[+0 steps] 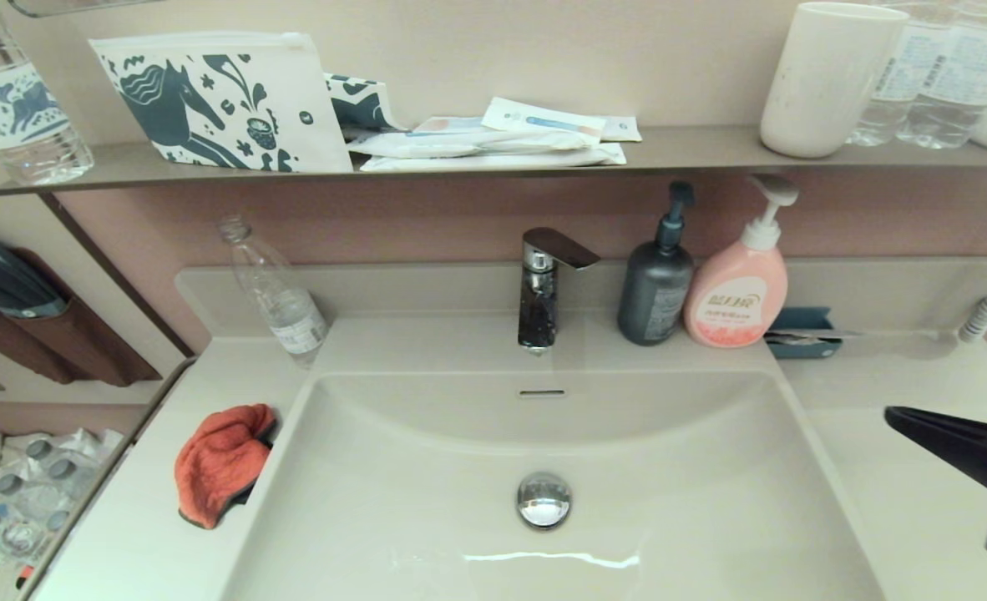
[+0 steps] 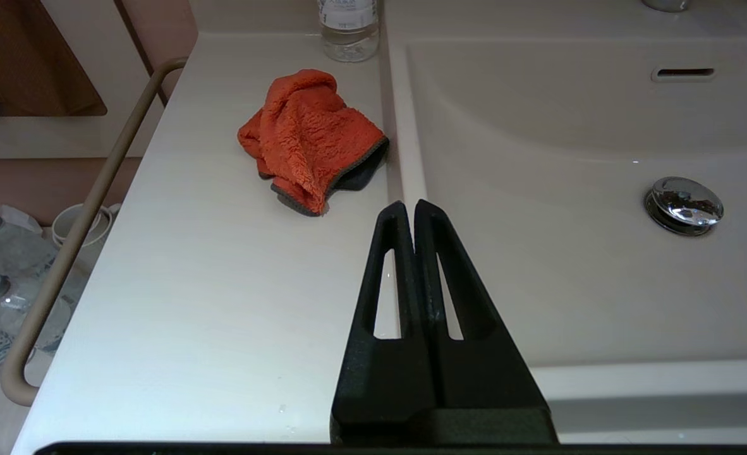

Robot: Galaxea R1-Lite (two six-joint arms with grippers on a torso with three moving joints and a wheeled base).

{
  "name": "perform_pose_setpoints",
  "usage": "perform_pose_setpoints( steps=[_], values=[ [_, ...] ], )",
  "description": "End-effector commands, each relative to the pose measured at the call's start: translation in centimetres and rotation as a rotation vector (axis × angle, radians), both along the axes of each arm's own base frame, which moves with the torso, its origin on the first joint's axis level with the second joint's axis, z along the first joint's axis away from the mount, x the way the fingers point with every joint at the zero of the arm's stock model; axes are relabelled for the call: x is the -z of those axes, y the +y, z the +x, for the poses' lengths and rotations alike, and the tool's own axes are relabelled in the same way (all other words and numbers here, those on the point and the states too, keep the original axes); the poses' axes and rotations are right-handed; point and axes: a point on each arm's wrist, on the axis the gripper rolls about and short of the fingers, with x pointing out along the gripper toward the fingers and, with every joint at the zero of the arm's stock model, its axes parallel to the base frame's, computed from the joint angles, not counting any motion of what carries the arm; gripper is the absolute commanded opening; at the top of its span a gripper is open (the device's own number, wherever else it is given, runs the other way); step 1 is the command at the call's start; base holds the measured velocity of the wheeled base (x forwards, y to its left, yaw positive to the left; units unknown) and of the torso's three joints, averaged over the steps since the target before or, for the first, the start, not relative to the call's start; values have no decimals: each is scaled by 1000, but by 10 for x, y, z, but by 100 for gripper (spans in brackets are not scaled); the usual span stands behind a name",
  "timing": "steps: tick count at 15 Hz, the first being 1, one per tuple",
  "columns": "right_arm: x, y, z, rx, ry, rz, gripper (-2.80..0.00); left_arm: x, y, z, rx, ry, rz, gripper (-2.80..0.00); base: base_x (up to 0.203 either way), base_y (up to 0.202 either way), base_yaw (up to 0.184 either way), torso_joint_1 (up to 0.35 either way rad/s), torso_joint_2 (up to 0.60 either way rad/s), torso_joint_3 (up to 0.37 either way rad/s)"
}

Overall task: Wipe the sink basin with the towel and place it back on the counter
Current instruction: Turn on the faucet

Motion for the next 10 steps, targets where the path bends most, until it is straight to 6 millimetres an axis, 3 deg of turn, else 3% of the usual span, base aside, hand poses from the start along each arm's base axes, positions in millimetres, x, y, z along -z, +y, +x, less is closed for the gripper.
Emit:
perform_pose_setpoints(
  steps=[1, 6, 10],
  values=[
    [12, 45, 44, -24, 91, -26, -280, 0, 0, 0, 1, 0, 1, -280, 0, 0, 0, 0, 0, 0],
    [17, 112, 112, 7, 41, 9, -280, 0, 0, 0, 1, 0, 1, -280, 0, 0, 0, 0, 0, 0],
    [29, 145, 139, 18, -12, 38, -280, 0, 0, 0, 1, 0, 1, -280, 0, 0, 0, 0, 0, 0]
  ],
)
